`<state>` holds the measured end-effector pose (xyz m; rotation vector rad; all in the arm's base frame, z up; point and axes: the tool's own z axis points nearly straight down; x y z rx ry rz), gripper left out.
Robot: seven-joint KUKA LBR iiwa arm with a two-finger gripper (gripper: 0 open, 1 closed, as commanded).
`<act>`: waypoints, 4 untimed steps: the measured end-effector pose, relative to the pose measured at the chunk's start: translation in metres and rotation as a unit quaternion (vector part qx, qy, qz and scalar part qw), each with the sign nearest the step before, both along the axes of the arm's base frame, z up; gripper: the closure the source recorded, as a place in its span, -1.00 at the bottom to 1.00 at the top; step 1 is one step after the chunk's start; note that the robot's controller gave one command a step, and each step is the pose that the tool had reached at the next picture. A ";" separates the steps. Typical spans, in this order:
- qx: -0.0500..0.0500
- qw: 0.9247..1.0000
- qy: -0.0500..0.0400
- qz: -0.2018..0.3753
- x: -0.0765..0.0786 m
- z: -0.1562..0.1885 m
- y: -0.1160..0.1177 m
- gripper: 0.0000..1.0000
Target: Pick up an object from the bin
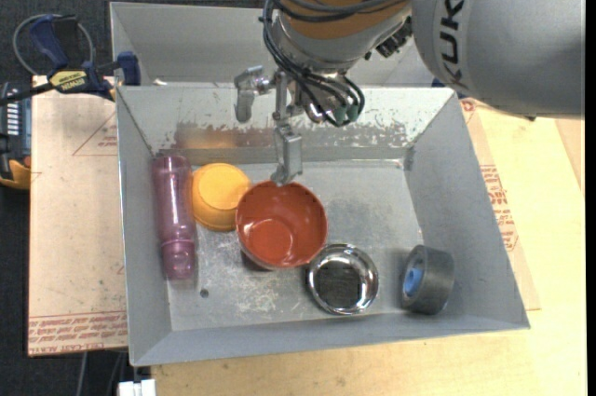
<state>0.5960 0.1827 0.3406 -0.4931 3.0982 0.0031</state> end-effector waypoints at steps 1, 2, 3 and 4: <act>-0.001 0.983 0.003 -0.183 -0.025 -0.077 -0.017 -1.00; 0.001 0.999 -0.004 -0.039 -0.013 -0.037 -0.012 -1.00; 0.000 0.987 0.002 -0.161 -0.014 -0.125 -0.005 -1.00; 0.001 0.997 -0.004 -0.071 -0.017 -0.040 -0.012 -1.00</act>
Offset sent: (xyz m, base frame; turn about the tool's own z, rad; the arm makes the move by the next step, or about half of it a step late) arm -0.0084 -0.0119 -0.0120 -0.0320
